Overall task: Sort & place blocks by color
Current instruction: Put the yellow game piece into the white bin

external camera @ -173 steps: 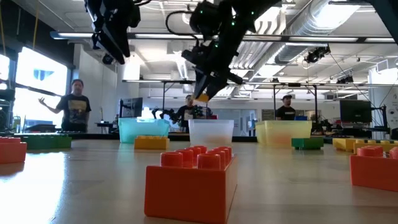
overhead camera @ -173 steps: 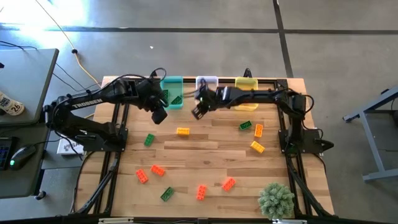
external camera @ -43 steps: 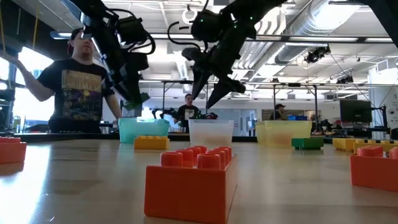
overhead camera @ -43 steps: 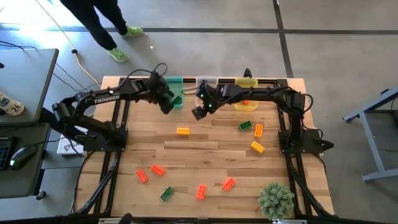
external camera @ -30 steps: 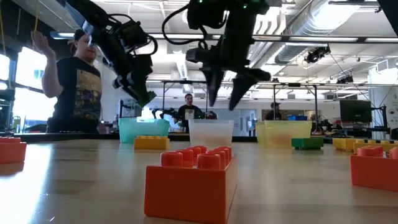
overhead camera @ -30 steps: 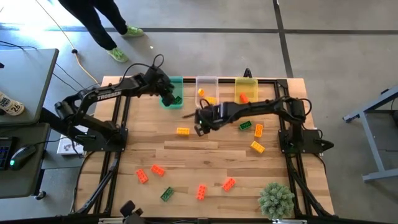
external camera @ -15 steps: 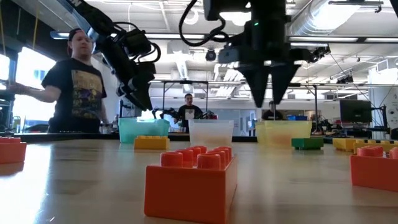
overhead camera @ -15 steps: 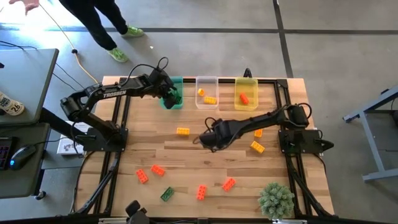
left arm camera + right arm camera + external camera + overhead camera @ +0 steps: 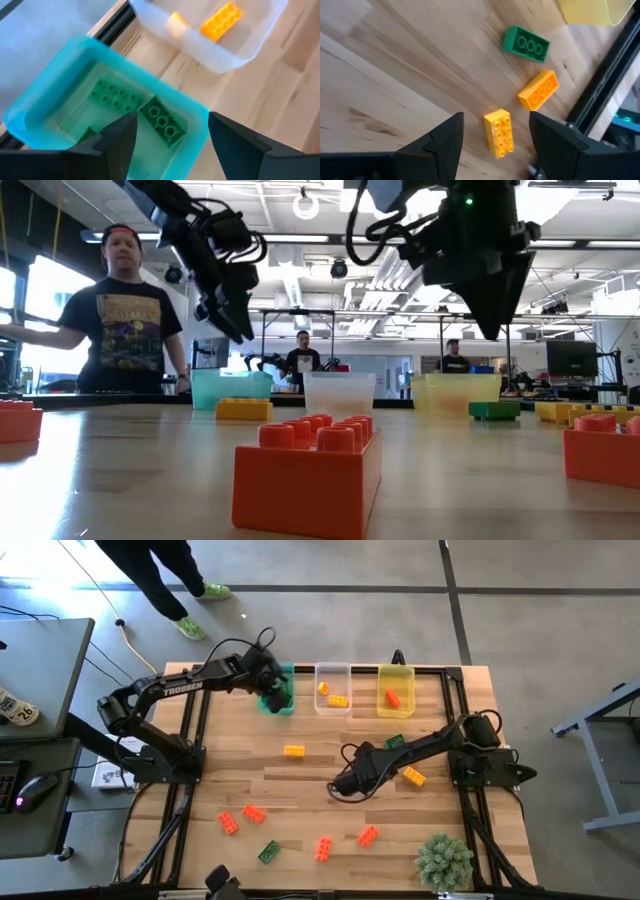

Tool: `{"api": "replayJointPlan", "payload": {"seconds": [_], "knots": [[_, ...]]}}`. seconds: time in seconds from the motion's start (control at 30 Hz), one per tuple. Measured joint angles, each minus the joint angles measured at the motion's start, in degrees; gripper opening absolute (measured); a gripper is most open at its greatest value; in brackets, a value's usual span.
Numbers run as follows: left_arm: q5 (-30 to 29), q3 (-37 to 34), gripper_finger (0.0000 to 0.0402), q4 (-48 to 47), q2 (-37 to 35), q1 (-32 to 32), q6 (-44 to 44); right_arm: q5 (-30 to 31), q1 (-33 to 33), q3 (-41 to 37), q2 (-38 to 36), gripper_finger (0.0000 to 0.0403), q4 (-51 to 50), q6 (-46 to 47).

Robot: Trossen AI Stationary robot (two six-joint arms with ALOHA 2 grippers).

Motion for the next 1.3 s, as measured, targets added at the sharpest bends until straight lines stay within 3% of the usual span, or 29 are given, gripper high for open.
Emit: {"api": "replayJointPlan", "payload": {"seconds": [0.23,0.4,0.67,0.87,1.3], "knots": [[-0.02,5.08,0.0230,-0.33,-0.02,-3.48,-4.02,-1.57,1.31,-7.26,-3.74,0.0213,-0.08,-0.13],[-0.17,7.43,0.0230,-0.31,-0.02,-6.35,-4.85,-3.14,2.45,-13.97,-10.49,0.0213,1.98,0.91],[-0.22,8.53,0.0230,-0.35,-0.02,-10.24,-10.74,-8.76,2.23,-30.16,-26.86,0.0213,16.68,3.79],[-1.47,8.53,0.0230,-0.35,-0.04,-12.82,-14.32,-10.38,2.23,-38.93,-34.93,0.0213,22.65,3.65],[-1.97,8.53,0.0230,-0.33,-0.04,-17.11,-22.34,-11.78,2.23,-51.35,-36.92,0.0213,36.58,-5.84]]}}
